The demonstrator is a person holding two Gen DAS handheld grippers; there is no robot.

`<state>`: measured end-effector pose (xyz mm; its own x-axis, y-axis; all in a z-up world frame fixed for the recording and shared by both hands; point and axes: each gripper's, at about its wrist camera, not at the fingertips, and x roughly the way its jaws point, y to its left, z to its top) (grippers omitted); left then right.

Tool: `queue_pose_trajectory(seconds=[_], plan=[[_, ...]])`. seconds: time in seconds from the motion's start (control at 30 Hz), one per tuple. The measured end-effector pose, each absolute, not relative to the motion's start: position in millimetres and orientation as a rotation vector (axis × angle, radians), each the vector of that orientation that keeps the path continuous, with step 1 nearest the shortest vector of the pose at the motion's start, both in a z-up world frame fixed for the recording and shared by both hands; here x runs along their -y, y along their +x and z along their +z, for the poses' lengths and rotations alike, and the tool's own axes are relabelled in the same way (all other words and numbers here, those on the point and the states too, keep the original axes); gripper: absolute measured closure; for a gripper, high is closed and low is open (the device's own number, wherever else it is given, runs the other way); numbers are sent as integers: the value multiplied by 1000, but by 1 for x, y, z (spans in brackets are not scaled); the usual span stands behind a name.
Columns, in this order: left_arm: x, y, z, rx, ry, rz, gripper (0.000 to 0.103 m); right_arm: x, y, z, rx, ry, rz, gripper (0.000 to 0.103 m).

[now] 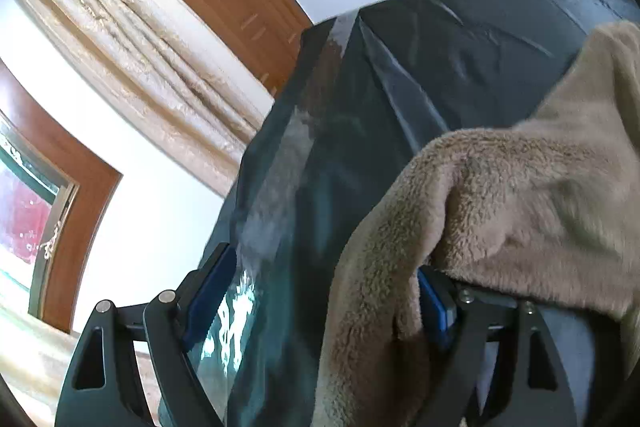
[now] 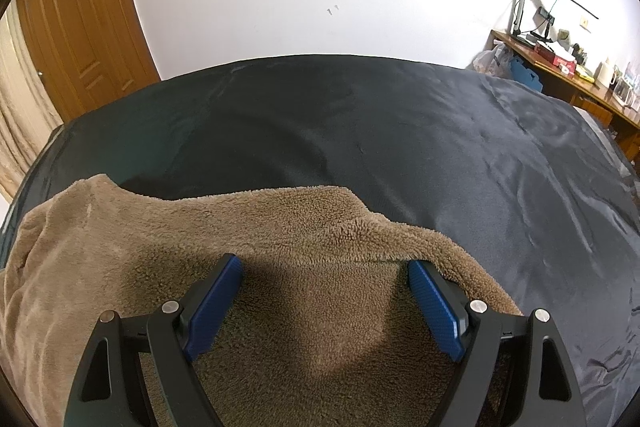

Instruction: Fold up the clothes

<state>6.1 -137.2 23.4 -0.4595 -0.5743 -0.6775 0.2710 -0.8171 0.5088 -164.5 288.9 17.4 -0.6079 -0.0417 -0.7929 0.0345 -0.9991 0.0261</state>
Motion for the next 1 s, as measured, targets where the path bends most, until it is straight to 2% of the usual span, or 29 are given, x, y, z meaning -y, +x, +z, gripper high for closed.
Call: queue_pose_trajectory(seconds=[0.37, 0.7, 0.9, 1.0], plan=[[153, -58, 21, 345, 1263, -2332, 17, -307, -211, 15, -13, 1435, -2869, 16], [139, -109, 14, 412, 1259, -2365, 17, -318, -261, 15, -42, 1438, -2873, 14], [142, -113, 10, 375, 1268, -2382, 17, -316, -280, 13, -59, 1436, -2868, 12], [138, -108, 11, 416, 1276, -2374, 17, -316, -279, 13, -60, 1436, -2868, 12]])
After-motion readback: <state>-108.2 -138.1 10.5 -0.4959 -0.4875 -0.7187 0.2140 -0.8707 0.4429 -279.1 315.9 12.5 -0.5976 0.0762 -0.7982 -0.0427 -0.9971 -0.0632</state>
